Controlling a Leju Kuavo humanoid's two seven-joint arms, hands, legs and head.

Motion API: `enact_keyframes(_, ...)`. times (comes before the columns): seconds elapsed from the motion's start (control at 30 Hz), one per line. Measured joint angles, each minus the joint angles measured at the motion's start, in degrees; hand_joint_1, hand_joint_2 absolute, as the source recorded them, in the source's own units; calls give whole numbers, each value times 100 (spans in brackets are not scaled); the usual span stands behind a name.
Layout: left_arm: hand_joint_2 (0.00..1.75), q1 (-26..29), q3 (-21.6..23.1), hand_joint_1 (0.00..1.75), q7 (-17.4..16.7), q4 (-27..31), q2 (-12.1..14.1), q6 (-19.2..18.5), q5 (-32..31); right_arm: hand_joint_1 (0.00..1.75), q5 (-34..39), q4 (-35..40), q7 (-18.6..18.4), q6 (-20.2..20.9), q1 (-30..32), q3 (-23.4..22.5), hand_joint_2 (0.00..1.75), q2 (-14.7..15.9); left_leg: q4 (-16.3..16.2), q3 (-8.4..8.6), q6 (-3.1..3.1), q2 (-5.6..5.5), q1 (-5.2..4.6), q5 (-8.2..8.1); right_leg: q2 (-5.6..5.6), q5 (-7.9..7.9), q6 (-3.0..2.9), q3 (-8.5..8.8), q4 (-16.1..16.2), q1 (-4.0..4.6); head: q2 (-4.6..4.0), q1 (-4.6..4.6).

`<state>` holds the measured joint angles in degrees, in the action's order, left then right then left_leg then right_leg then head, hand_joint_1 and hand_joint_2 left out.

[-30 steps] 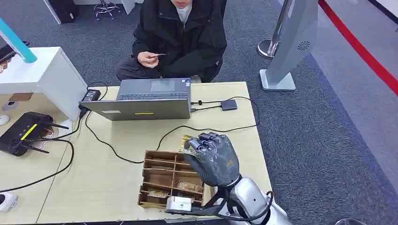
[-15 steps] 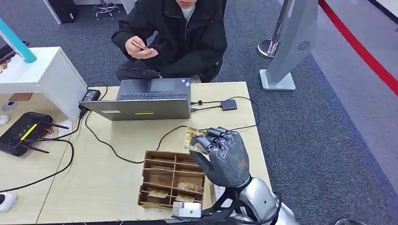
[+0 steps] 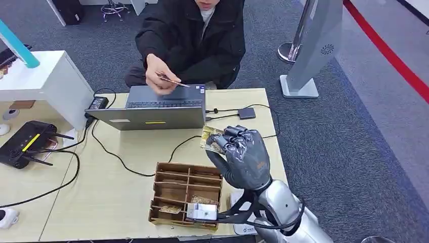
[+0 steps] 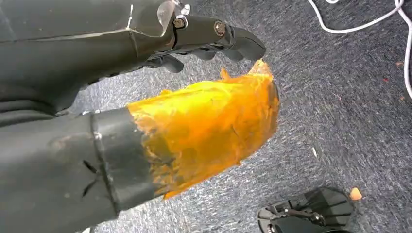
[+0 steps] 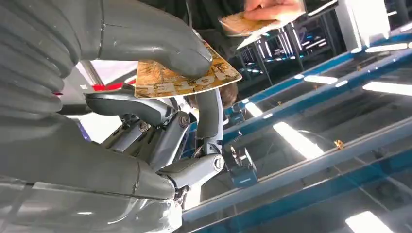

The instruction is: Pass the card to the sensor for recognition and then transmit it.

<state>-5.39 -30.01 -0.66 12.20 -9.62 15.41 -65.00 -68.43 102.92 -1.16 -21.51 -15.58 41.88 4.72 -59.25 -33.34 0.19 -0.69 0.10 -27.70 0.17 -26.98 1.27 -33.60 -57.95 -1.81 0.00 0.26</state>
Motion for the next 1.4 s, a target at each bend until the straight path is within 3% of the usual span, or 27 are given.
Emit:
enact_keyframes(0.6,0,-100,160,0,-103,0,-33,-109,-205,175,-184,-1368,-251,614,-913,-70,175,-308,0,0,0,-1,0,1,0,1,0,0,-1,0,0,0)
enact_keyframes(1.4,0,-106,201,0,-114,0,-46,-140,-253,175,-199,-1731,-306,706,-1069,-15,175,-509,0,-1,0,-1,0,1,0,1,0,0,0,0,0,0)
